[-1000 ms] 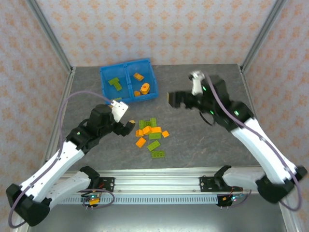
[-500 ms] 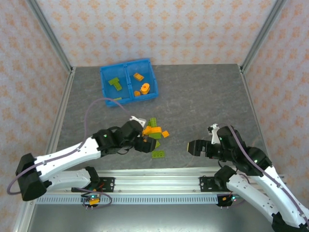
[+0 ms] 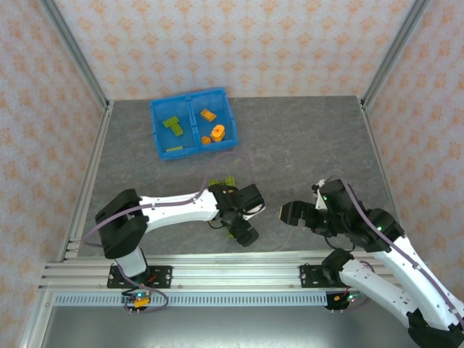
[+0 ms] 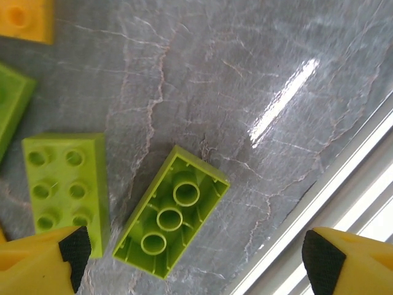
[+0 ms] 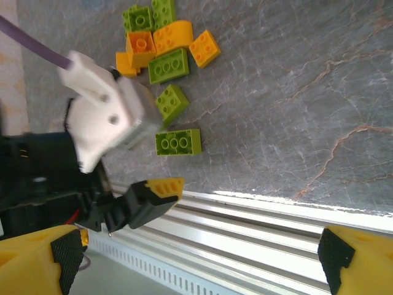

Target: Sort the legos into containers by color

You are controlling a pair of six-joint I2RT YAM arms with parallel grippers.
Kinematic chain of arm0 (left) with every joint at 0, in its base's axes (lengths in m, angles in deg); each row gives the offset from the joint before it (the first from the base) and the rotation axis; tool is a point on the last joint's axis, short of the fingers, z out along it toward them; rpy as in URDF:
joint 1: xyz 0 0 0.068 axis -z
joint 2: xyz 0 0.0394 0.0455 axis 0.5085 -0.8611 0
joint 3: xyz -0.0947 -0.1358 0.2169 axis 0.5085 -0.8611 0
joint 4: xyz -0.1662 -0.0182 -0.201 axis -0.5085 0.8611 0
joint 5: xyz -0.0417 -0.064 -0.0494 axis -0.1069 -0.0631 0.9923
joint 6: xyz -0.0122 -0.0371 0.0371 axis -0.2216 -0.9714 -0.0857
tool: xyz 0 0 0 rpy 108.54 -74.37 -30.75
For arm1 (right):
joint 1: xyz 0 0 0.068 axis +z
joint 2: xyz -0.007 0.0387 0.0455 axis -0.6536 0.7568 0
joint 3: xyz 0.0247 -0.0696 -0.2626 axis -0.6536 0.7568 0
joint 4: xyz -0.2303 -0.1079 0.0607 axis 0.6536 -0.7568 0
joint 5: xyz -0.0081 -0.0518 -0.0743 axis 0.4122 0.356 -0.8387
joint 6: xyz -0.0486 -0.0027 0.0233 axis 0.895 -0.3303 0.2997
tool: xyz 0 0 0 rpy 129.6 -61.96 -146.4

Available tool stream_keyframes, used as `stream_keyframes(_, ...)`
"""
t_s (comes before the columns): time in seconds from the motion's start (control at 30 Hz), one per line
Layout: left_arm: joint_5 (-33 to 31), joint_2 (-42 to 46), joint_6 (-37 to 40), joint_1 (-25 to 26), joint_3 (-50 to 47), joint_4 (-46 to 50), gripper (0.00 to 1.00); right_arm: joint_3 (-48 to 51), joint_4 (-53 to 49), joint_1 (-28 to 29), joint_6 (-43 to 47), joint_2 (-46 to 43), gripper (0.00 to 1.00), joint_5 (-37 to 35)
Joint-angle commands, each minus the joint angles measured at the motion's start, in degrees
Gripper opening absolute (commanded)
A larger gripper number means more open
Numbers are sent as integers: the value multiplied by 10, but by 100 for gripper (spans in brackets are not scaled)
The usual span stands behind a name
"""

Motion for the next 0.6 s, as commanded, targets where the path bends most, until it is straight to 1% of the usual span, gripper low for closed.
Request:
stream_keyframes(0.0, 3, -16, 79, 1, 17, 23, 88, -18, -39, 1, -42, -23, 99, -47)
stream_keyframes(0.07, -3, -30, 91, 1, 14, 15, 85, -15, -41, 1, -60, -43, 99, -56)
stream_keyframes(0.13, 3, -43, 102, 1, 15, 16, 81, -12, -40, 1, -73, -59, 99, -65)
stream_keyframes(0.17, 10, -48, 104, 1, 15, 14, 76, -11, -40, 1, -78, -64, 99, -69)
stream_keyframes(0.2, 15, -52, 106, 1, 15, 13, 74, -12, -39, 1, -80, -67, 99, -76)
stream_keyframes(0.27, 18, -60, 107, 1, 8, 8, 72, -18, -36, 1, -76, -64, 99, -87)
stream_keyframes(0.37, 0, -64, 106, 2, -6, 5, 65, -33, -33, 1, -63, -46, 99, -90)
stream_keyframes(0.43, -17, -63, 101, 2, -13, 2, 56, -42, -35, 1, -52, -31, 99, -78)
stream_keyframes(0.57, -38, -61, 88, 2, -22, -7, 45, -59, -47, 1, -27, -8, 99, -23)
